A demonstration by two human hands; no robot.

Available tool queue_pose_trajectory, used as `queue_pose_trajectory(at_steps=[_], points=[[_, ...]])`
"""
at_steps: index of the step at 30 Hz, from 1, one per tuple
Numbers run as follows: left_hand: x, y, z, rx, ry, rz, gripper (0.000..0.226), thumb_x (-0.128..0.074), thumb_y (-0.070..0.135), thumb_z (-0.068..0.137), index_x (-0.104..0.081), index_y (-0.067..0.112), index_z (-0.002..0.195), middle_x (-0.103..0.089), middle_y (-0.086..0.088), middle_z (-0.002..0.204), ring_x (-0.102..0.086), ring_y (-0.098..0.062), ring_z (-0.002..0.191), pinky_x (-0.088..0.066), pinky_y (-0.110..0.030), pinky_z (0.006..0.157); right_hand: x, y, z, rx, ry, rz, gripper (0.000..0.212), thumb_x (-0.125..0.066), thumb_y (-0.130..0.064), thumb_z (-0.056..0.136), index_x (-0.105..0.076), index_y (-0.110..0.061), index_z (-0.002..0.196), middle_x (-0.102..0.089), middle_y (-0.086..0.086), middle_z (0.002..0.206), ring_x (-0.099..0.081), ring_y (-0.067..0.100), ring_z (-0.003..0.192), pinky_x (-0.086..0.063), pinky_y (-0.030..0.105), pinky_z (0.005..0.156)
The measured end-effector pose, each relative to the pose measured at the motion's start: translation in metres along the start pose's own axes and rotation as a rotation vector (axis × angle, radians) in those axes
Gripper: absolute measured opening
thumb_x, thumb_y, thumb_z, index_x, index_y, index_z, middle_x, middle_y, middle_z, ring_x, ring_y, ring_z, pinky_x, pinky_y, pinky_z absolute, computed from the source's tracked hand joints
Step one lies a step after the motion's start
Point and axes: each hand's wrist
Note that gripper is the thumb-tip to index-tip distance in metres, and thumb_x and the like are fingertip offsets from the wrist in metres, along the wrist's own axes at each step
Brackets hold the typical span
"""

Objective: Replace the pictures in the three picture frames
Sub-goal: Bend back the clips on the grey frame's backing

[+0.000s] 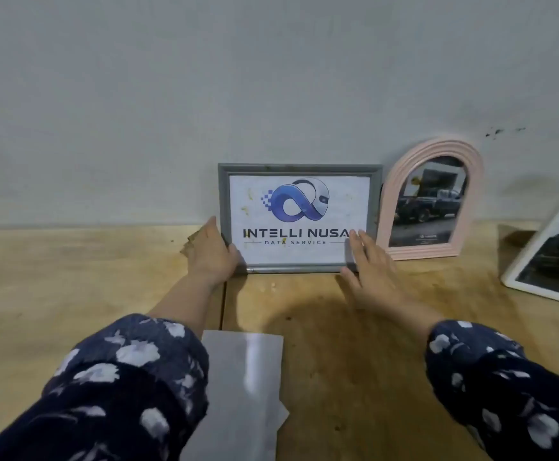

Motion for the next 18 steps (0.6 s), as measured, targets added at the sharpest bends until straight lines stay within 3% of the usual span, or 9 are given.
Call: queue_pose_trajectory(at_steps=[4,8,14,18], points=[[-0.009,-0.002,0.019,0.026,0.042,-0.159,0.060,-0.056,0.021,0.091,-0.031,0.007,0.144,-0.047,-0.013,0.143,-0.046,-0.032,0.130,-0.037,-0.049,0.108,-0.002,0.008,0.021,-0.040,0.015,-0.028,0.066,-0.032,-0.042,0.100,0.005,-0.023,0.152,0.003,0.000,0.160,-0.001,0.022,0.146,-0.003,0.046,0.120],[-0.016,0.006,0.027,0.112,0.071,-0.195,0.052,-0.044,0.020,0.101,-0.027,0.007,0.149,-0.043,-0.014,0.146,-0.039,-0.033,0.134,-0.028,-0.039,0.107,-0.009,0.010,0.030,0.002,0.127,-0.063,0.067,-0.038,-0.040,0.099,-0.006,-0.015,0.153,-0.008,0.009,0.159,-0.013,0.029,0.144,-0.013,0.052,0.117],[-0.021,0.016,0.039,0.194,0.121,-0.226,0.037,-0.040,0.016,0.103,-0.042,0.002,0.137,-0.052,-0.018,0.134,-0.045,-0.035,0.123,-0.029,-0.031,0.089,-0.010,0.011,0.046,0.023,0.219,-0.079,0.062,-0.039,-0.036,0.098,-0.019,-0.010,0.151,-0.024,0.016,0.154,-0.029,0.033,0.138,-0.027,0.055,0.111],[-0.018,0.007,0.043,0.202,0.044,-0.437,0.022,-0.042,0.015,0.101,-0.049,0.007,0.120,-0.060,-0.012,0.116,-0.054,-0.030,0.108,-0.040,-0.035,0.088,-0.004,0.008,0.048,0.006,0.267,-0.032,0.061,-0.033,-0.038,0.096,-0.022,-0.009,0.149,-0.027,0.016,0.151,-0.031,0.032,0.135,-0.030,0.052,0.110]])
Point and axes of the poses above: each hand's wrist, its own z-axis towards the middle knuckle, its own x-axis out of the back of the hand, y = z × x
